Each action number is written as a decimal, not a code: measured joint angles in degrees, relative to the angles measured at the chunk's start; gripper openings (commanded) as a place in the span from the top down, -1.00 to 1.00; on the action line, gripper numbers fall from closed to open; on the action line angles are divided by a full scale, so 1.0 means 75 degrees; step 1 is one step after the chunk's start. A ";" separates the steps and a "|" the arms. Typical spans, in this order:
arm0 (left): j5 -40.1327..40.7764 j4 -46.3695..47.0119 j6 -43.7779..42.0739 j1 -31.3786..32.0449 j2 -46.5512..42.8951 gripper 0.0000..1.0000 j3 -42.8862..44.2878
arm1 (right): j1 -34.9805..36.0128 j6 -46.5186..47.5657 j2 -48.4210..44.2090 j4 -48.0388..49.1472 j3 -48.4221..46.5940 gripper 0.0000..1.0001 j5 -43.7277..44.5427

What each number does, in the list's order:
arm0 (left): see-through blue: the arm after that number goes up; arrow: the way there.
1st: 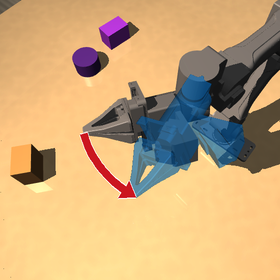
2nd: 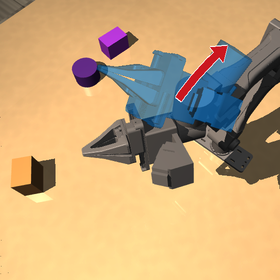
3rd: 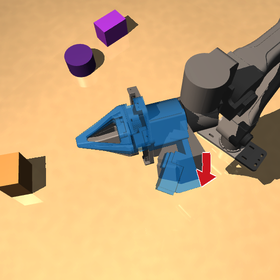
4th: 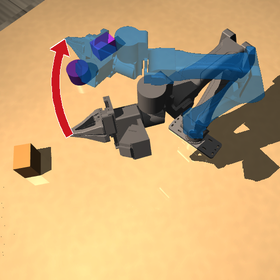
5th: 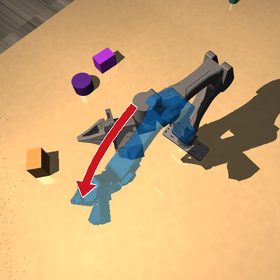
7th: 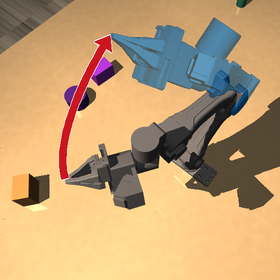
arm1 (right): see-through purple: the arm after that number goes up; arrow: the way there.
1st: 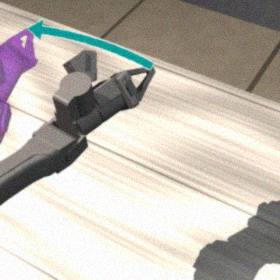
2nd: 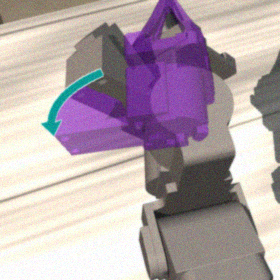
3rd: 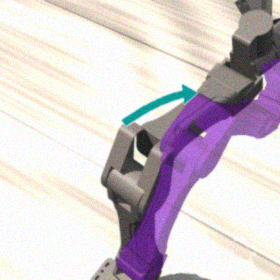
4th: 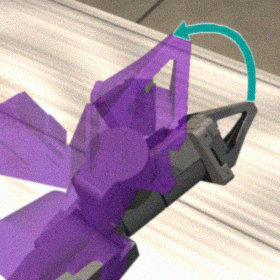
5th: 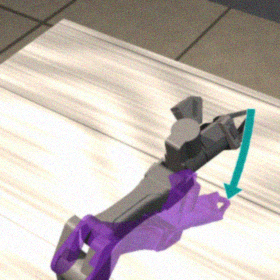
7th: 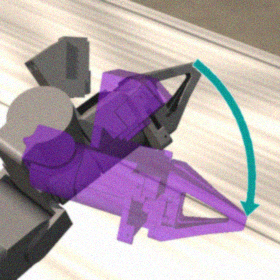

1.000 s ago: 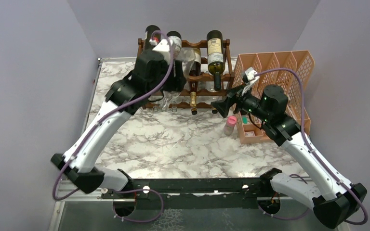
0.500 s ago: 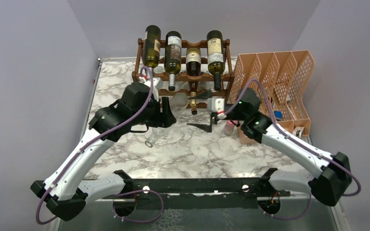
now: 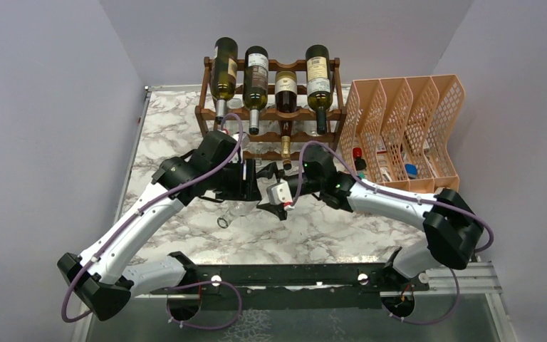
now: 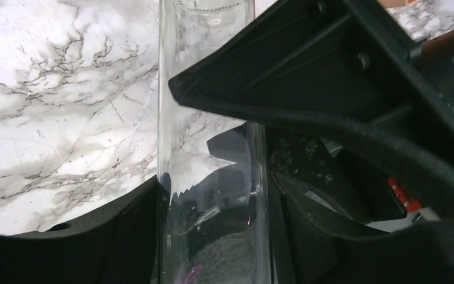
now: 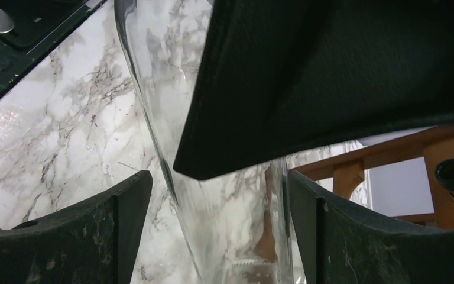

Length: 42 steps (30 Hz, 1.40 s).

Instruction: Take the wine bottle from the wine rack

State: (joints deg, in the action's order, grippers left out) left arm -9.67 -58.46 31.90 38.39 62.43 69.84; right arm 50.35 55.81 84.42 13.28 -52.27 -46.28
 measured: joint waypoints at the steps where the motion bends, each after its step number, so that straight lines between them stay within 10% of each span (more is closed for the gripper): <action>1: -0.0009 -0.0015 0.0006 -0.0003 0.0041 1.00 -0.0006 | 0.0055 0.0032 0.0093 0.0175 0.0044 -0.57 0.0012; 8: -0.0114 -0.0195 0.0061 0.0020 0.0391 0.63 -0.0093 | 0.0169 -0.0612 0.0347 0.2579 0.1204 0.13 0.0189; 17: -0.0201 -0.0204 -0.0102 0.0052 0.0469 -0.97 0.0064 | 0.0210 -0.2154 0.0618 0.5120 0.2209 0.62 0.0358; 28: 0.0836 0.1166 -0.0539 0.0012 -0.0271 -0.97 0.1227 | 0.0245 -0.4366 0.0804 0.6528 0.3022 0.92 0.1603; 42: 0.2999 0.2553 -0.0140 0.0012 -0.3066 -0.69 -0.0498 | 0.0236 -0.7262 0.1183 0.6700 0.2055 0.92 0.3255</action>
State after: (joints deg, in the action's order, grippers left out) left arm 12.82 -39.31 30.85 38.48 39.44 66.11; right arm 52.12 1.34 93.30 63.53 -36.86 -21.87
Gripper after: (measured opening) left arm 0.969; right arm 0.605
